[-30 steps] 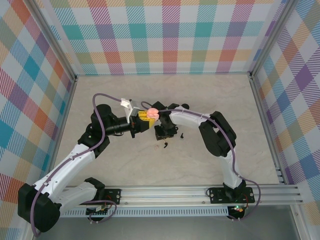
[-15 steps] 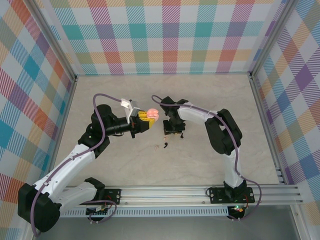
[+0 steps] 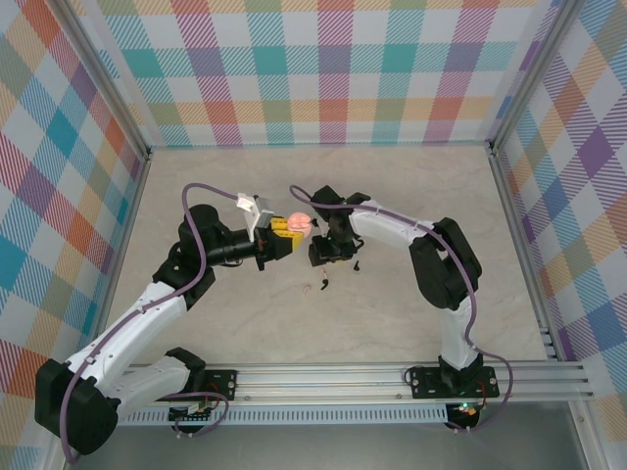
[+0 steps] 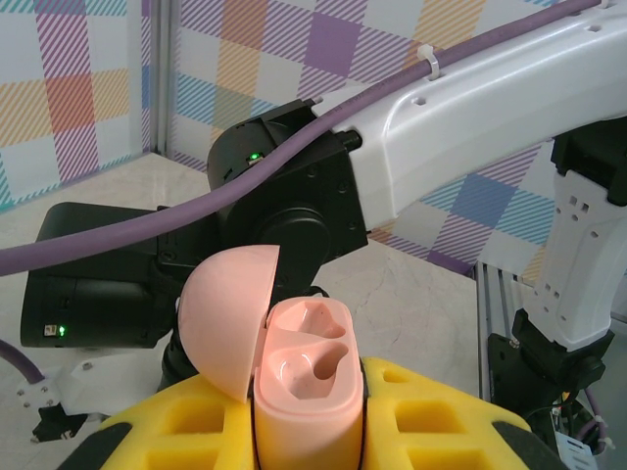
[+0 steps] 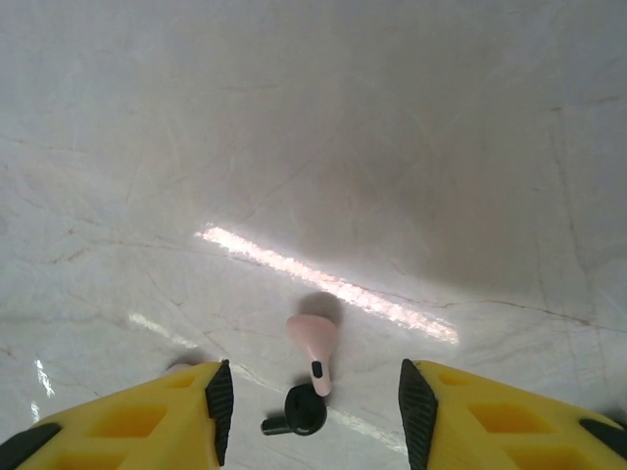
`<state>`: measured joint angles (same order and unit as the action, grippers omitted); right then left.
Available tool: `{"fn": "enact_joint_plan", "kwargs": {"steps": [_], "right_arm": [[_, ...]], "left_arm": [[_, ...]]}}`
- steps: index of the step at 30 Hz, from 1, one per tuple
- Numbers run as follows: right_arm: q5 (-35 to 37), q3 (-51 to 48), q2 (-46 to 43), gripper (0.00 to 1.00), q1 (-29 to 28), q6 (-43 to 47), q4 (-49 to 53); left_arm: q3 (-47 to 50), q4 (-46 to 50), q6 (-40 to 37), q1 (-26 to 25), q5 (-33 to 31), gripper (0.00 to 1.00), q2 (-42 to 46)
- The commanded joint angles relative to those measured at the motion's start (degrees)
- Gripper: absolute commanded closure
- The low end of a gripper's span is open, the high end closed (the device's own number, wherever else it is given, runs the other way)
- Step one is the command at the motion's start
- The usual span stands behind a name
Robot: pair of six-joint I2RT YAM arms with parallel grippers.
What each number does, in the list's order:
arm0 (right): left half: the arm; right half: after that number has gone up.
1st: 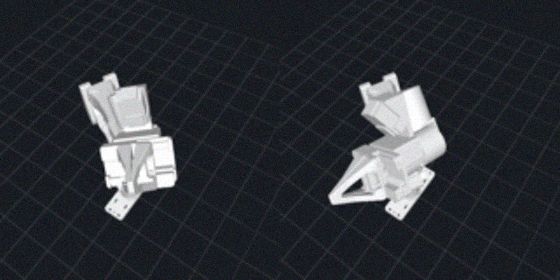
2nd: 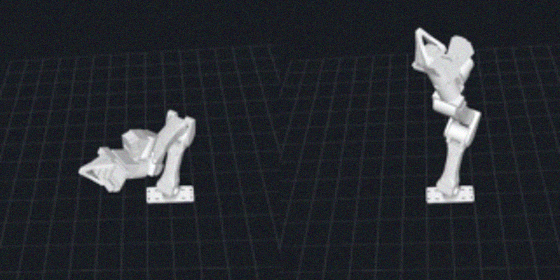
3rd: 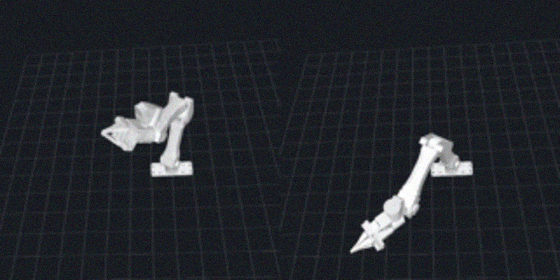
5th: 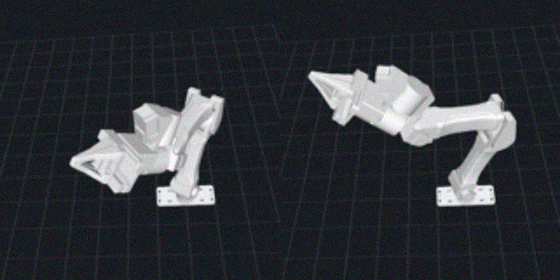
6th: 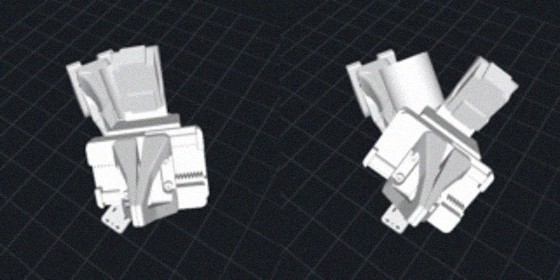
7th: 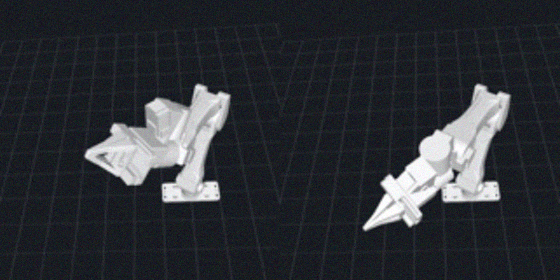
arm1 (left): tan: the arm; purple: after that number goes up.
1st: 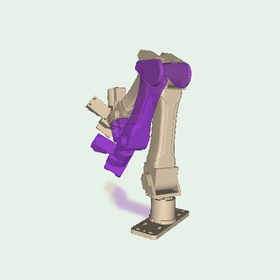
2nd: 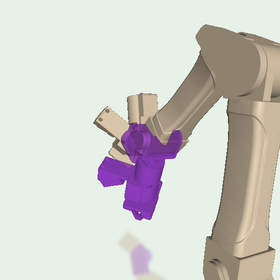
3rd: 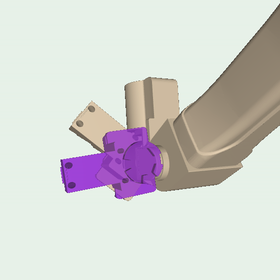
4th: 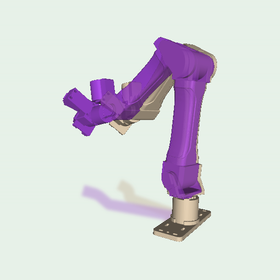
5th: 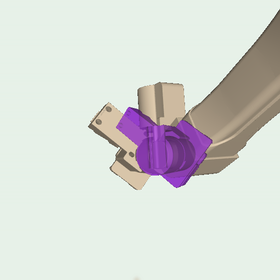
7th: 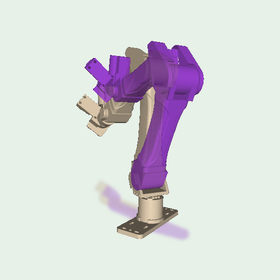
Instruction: Insert wireless bluetooth earbuds into charging case
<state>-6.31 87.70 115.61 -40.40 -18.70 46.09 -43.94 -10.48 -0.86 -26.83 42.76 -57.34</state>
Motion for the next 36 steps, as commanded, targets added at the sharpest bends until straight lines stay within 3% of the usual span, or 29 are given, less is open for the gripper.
{"fn": "enact_joint_plan", "kwargs": {"steps": [1,17,25,36], "right_arm": [[-0.46,2.0,1.53,0.5,-0.49,2.76,2.78],[0.68,1.87,4.75,0.6,-2.49,1.06,3.19],[3.72,0.95,5.1,0.73,-2.58,-1.05,3.09],[8.57,-0.58,4.04,0.82,-0.79,-3.86,2.7]], "left_arm": [[0.15,-0.33,-0.2,0.84,0.35,0.82,0.78],[0.29,-0.24,-0.25,0.89,0.26,0.81,0.82],[0.52,-0.07,-0.2,0.84,0.22,0.82,0.84],[0.74,0.45,-0.42,0.89,-0.18,0.81,1.53]]}}
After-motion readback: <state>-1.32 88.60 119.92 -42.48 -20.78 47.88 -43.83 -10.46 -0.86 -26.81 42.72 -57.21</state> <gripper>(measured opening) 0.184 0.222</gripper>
